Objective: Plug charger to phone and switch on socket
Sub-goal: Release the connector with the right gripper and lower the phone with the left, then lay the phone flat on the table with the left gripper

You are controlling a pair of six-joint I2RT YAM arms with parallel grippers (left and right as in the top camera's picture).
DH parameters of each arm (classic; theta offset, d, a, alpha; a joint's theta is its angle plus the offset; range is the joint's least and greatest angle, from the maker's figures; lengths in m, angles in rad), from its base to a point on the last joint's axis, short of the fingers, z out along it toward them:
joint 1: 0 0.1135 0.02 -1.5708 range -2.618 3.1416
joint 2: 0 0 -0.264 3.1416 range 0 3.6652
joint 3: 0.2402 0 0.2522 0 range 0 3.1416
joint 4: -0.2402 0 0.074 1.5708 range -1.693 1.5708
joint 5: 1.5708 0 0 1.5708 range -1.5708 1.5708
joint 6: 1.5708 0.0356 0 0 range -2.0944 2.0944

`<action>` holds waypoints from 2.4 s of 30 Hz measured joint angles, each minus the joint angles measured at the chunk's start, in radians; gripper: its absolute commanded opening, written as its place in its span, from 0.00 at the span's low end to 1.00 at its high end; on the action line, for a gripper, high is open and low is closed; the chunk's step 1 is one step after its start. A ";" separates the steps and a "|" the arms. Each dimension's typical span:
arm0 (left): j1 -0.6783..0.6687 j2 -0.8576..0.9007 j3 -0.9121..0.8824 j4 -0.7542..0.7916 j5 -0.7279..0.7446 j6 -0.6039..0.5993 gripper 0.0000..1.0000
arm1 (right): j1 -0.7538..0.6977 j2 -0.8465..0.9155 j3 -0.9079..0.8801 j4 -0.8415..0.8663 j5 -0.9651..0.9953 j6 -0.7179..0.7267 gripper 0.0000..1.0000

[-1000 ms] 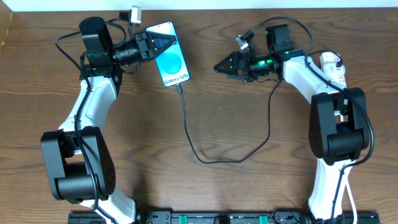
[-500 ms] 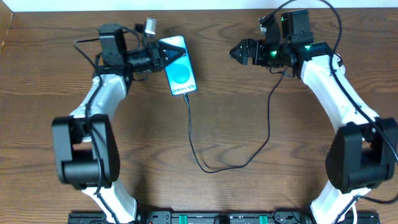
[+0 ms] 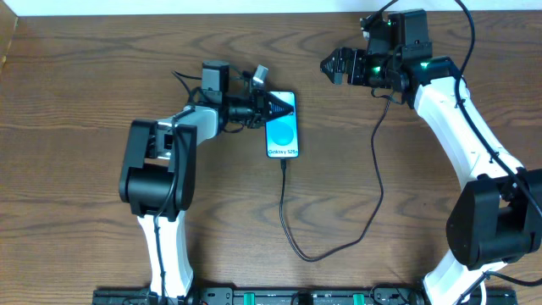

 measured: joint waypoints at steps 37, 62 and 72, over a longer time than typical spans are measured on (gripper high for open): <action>-0.127 0.013 0.003 -0.146 -0.367 -0.003 0.30 | 0.000 0.000 0.000 -0.036 0.003 0.000 0.99; -0.133 -0.014 0.023 -0.135 -0.350 -0.005 0.86 | 0.000 0.000 0.000 -0.041 0.003 0.000 0.99; -0.135 -0.029 0.031 -0.150 -0.438 -0.005 0.86 | 0.000 0.000 0.000 -0.041 0.003 0.000 0.99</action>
